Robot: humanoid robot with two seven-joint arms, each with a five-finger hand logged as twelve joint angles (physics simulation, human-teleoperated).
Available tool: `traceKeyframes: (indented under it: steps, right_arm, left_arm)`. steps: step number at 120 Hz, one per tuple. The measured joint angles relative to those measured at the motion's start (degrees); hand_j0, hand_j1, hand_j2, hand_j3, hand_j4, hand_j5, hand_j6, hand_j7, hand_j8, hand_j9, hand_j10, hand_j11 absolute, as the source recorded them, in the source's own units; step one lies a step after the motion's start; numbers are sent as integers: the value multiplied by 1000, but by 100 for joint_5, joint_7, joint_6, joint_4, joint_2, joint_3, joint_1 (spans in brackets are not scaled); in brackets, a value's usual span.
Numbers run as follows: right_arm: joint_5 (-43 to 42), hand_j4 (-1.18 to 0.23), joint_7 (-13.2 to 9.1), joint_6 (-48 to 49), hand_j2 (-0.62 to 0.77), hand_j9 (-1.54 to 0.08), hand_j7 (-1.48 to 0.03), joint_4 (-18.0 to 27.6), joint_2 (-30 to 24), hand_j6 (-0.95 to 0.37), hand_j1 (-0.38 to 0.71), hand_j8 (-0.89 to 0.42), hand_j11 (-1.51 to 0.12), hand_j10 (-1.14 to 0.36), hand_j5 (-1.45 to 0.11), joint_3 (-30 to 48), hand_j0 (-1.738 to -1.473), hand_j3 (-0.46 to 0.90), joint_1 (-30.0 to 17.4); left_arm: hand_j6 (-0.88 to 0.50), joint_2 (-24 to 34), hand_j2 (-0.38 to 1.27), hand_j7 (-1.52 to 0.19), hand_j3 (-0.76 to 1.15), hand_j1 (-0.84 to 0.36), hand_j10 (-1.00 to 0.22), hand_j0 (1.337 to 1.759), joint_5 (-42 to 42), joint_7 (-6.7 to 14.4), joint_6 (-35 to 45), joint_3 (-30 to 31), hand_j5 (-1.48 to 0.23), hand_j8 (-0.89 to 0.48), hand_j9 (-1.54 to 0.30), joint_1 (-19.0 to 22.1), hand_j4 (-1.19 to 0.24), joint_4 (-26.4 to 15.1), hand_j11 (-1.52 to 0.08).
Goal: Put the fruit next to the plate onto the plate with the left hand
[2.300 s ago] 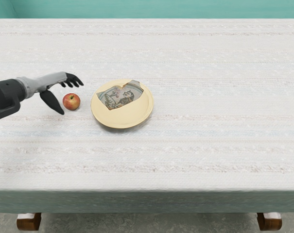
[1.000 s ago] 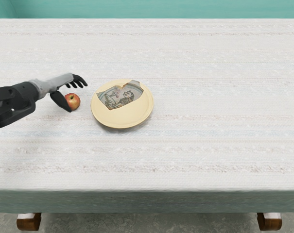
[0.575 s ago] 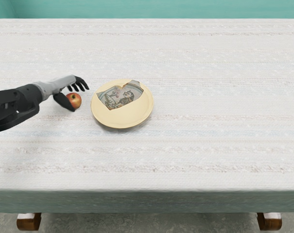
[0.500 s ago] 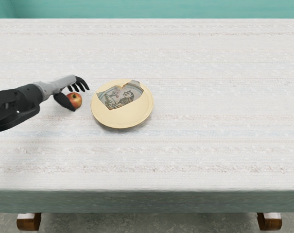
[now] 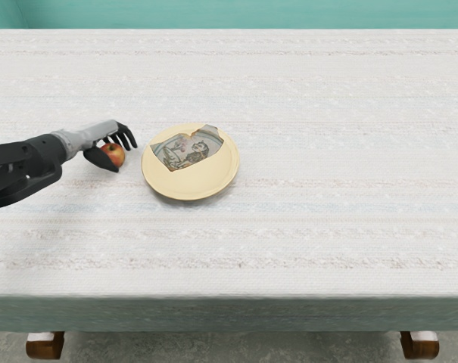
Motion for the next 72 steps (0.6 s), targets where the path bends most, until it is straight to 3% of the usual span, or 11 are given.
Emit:
traceKeyframes:
  steps: [20, 43, 72]
  right_arm:
    - [0, 0, 0, 0, 0, 0, 0, 0, 0, -1, -349, -1, 0, 0, 0, 0, -1658, 0, 0]
    - [0, -1, 0, 0, 0, 0, 0, 0, 0, -1, -349, 0, 0, 0, 0, 0, -1658, 0, 0]
    - [0, -1, 0, 0, 0, 0, 0, 0, 0, -1, -349, 0, 0, 0, 0, 0, -1658, 0, 0]
  left_arm:
    - [-558, -2, 172, -731, 0, -291, -544, 1656, 1, 0, 2, 2, -730, -433, -740, 7, -558, 2, -742]
    - [-579, 8, 149, -761, 0, -273, -538, 1656, -13, 4, -10, 26, -760, -433, -764, -85, -579, -24, -765]
    - [-582, -8, 192, -775, 0, -280, -543, 1657, -58, 56, -65, 61, -775, -434, -770, -599, -584, -226, -769]
